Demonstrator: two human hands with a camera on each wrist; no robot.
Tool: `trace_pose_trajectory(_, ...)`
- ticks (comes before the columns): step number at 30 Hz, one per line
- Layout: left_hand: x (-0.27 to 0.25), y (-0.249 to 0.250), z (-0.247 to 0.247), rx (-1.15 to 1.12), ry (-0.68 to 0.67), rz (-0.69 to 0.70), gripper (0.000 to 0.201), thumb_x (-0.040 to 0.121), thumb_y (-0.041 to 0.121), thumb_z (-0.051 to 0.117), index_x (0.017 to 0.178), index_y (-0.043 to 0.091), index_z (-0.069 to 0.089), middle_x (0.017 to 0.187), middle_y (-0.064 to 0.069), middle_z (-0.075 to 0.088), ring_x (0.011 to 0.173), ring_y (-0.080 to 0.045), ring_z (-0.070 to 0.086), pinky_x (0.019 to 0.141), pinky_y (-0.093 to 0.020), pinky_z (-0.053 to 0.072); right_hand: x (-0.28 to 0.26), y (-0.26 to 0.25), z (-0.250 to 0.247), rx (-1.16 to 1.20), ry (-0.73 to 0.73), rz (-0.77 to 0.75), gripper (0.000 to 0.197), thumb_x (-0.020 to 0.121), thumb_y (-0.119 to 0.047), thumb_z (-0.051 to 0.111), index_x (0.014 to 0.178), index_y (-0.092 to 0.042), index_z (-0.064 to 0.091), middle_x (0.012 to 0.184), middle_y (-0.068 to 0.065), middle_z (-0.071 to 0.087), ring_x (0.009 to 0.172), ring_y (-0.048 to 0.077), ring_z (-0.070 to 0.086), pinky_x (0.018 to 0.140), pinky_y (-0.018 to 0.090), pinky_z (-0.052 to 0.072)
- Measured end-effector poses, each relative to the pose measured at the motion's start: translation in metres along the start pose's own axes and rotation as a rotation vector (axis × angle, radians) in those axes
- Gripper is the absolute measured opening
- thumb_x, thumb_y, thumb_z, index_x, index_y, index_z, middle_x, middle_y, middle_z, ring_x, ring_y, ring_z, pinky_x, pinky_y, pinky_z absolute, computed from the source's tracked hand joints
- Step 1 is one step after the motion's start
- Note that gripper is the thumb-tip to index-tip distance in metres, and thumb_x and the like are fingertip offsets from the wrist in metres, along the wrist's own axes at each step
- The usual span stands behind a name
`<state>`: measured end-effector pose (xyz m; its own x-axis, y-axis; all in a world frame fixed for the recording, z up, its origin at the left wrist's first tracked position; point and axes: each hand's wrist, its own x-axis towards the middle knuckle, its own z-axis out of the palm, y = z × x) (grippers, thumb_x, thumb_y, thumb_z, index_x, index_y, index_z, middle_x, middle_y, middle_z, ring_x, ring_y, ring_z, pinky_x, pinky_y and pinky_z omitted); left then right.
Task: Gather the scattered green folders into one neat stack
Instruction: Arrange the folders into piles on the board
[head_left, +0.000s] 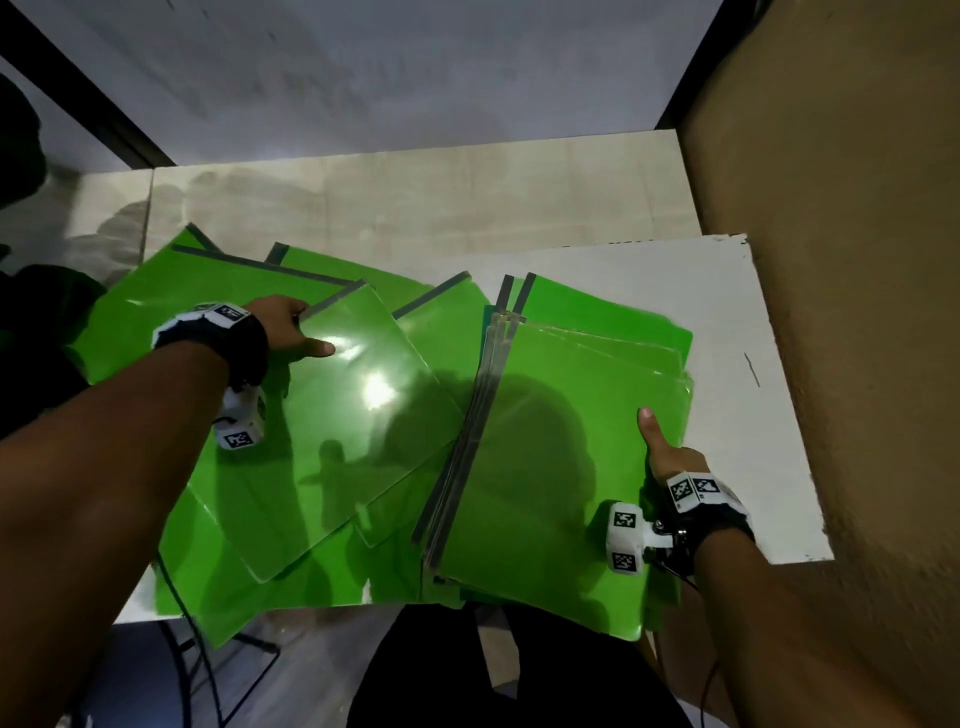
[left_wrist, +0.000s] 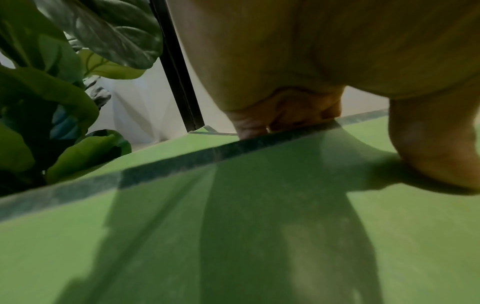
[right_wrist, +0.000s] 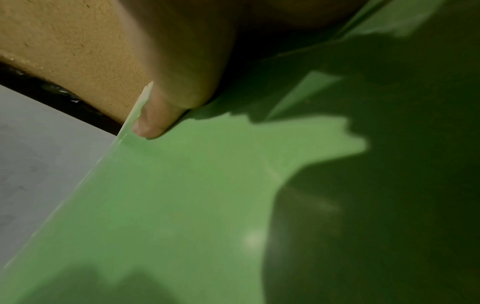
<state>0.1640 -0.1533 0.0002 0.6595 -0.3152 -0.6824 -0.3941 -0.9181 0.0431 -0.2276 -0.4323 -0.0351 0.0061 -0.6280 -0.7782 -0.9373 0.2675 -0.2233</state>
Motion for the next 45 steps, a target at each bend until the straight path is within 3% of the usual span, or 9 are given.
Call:
trace_pose_trajectory(3,0.004,-0.003,0.002,-0.058,-0.025,0.003,0.059,0.066,0.052,0.076,0.098,0.004,0.063,0.082,-0.014,0.066,0.077,-0.028,0.060,0.070,-0.031,0.044,0.002,0.001,0.001,0.011,0.003,0.012,0.085,0.068,-0.088,0.041,0.070,-0.005,0.057,0.071,0.016,0.059,0.060,0.023,0.053,0.052,0.028,0.034)
trace_pose_trajectory(8,0.009,-0.006,0.004,-0.145,-0.055,-0.001,0.060,0.069,0.041,0.080,0.117,0.011,0.061,0.094,-0.013,0.067,0.087,-0.029,0.059,0.082,-0.034,0.046,0.007,0.001,0.004,0.006,0.040,0.011,0.087,0.067,-0.088,0.042,0.072,-0.003,0.059,0.075,0.017,0.060,0.068,0.027,0.056,0.060,0.031,0.040)
trace_pose_trajectory(14,0.011,-0.003,0.012,-0.208,-0.074,-0.020,0.046,0.067,0.035,0.082,0.096,0.008,0.062,0.092,-0.012,0.065,0.086,-0.029,0.057,0.084,-0.037,0.046,0.009,0.002,0.005,0.009,0.050,0.030,0.091,0.068,-0.088,0.042,0.082,-0.001,0.063,0.076,0.016,0.059,0.067,0.026,0.055,0.056,0.030,0.036)
trace_pose_trajectory(19,0.009,-0.001,0.001,-0.175,-0.088,0.002,0.042,0.062,0.036,0.086,0.070,0.005,0.058,0.062,-0.009,0.059,0.059,-0.023,0.053,0.057,-0.027,0.040,0.008,0.001,0.005,0.008,0.043,0.045,0.092,0.067,-0.088,0.042,0.083,0.000,0.063,0.081,0.019,0.062,0.071,0.027,0.058,0.058,0.031,0.038)
trace_pose_trajectory(24,0.003,-0.004,-0.009,-0.151,-0.165,0.106,0.049,0.062,0.043,0.084,0.095,0.010,0.068,0.089,-0.008,0.071,0.087,-0.028,0.064,0.089,-0.038,0.049,0.009,0.001,0.005,0.006,0.062,0.037,0.090,0.068,-0.087,0.043,0.082,0.000,0.062,0.072,0.015,0.056,0.062,0.024,0.051,0.056,0.031,0.036)
trace_pose_trajectory(26,-0.003,0.000,-0.013,-0.129,-0.166,0.111,0.048,0.062,0.044,0.083,0.083,0.005,0.063,0.079,-0.009,0.067,0.078,-0.026,0.061,0.080,-0.035,0.048,0.009,0.002,0.005,0.009,0.065,0.034,0.090,0.066,-0.088,0.043,0.079,-0.001,0.061,0.072,0.016,0.057,0.062,0.025,0.051,0.059,0.031,0.038)
trace_pose_trajectory(31,-0.029,0.018,-0.043,-0.086,-0.040,0.150,0.035,0.069,0.041,0.080,0.071,0.012,0.060,0.064,-0.006,0.061,0.063,-0.023,0.057,0.059,-0.028,0.041,0.000,-0.002,0.003,0.026,0.048,0.019,0.091,0.065,-0.090,0.042,0.080,-0.002,0.062,0.073,0.015,0.058,0.063,0.024,0.052,0.059,0.032,0.037)
trace_pose_trajectory(40,-0.102,0.030,-0.151,-0.259,0.291,0.111,0.036,0.068,0.036,0.082,0.084,0.008,0.067,0.086,-0.014,0.069,0.079,-0.029,0.067,0.082,-0.041,0.055,-0.010,0.000,-0.001,0.081,0.018,-0.033,0.087,0.061,-0.091,0.043,0.070,-0.005,0.056,0.066,0.016,0.055,0.058,0.025,0.051,0.060,0.031,0.040)
trace_pose_trajectory(45,-0.146,0.014,-0.197,-0.638,0.459,0.107,0.054,0.051,0.045,0.088,0.087,0.009,0.071,0.081,-0.014,0.073,0.073,-0.033,0.070,0.079,-0.057,0.054,-0.010,0.000,-0.003,0.113,-0.004,-0.030,0.092,0.061,-0.091,0.046,0.075,-0.001,0.061,0.069,0.018,0.061,0.061,0.026,0.058,0.064,0.034,0.048)
